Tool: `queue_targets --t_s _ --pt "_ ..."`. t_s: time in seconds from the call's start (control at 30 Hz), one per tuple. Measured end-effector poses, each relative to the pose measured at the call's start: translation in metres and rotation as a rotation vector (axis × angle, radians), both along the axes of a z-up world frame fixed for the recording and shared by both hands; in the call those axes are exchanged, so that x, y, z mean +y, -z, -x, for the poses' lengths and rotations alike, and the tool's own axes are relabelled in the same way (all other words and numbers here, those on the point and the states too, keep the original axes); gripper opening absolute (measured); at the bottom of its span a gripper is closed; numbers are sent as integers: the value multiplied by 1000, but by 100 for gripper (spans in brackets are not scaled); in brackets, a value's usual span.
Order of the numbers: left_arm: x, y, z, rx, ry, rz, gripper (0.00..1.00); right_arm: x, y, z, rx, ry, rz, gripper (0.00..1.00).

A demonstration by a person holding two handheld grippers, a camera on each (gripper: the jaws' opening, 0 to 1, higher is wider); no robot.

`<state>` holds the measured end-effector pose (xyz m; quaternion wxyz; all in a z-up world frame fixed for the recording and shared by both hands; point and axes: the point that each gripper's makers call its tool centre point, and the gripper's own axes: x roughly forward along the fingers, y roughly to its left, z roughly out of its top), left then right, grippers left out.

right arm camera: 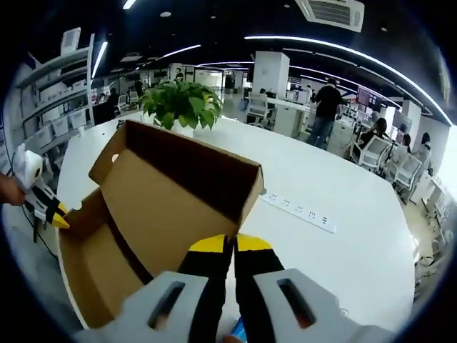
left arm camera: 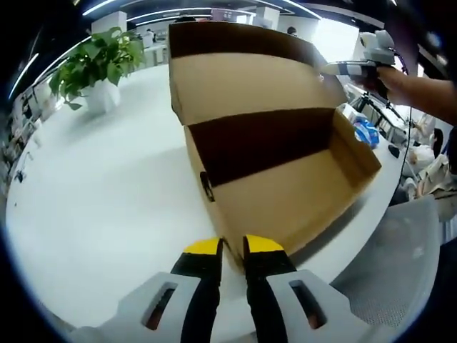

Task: Operate the shoe box by opening the lid, removing the specified soft item, and placing it in the target area until the item is outside and the box remains undamaged.

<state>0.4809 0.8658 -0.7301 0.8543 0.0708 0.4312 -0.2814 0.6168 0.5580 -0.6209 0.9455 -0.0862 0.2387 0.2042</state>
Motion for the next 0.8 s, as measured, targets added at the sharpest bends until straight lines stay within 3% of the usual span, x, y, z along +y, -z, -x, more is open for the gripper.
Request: queue_targets --t_s 0.13,0.27,0.8 --pt "1 0 1 -1 0 -3 9 0 -5 3 -13 -1 -17 0" --pt "1 0 1 -1 -5 0 9 1 -13 8 -49 15 -97 0" --pt "-1 0 -4 -6 -24 10 9 5 -12 32 -63 20 -66 0"
